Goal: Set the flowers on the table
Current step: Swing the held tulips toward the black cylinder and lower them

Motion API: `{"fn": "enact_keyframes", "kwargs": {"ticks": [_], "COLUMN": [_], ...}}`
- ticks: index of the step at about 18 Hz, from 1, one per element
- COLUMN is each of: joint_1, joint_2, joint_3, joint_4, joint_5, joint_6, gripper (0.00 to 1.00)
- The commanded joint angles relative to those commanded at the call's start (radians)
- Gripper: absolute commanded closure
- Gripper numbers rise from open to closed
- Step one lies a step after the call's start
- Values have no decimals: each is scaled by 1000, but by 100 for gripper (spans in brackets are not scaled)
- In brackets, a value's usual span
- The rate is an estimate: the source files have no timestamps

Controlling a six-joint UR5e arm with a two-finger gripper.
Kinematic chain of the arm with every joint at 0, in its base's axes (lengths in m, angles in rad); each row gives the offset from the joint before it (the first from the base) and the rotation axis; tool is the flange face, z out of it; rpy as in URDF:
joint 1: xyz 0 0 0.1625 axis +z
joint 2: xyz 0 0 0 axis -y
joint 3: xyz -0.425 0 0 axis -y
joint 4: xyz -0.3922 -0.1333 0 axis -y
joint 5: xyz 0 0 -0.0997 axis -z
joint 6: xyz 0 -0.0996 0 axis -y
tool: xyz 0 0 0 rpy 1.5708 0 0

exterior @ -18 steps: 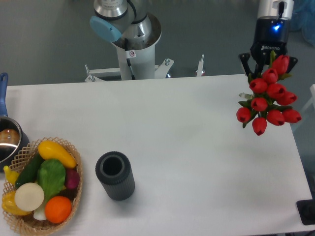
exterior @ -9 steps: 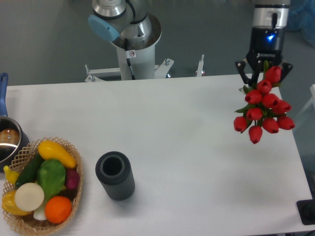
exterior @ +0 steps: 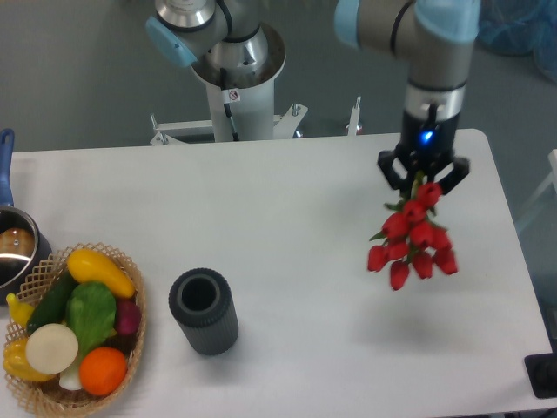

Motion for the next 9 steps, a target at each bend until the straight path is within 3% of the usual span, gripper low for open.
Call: {"fn": "enact_keyframes", "kwargs": {"ticks": [3, 9], "joint_1": [-9, -17], "joint_2": [-18, -60], "joint_3": [0, 0], "joint_4": [-54, -109], "joint_5": [-2, -2], "joint_6": [2, 0], "gripper": [70, 70]}}
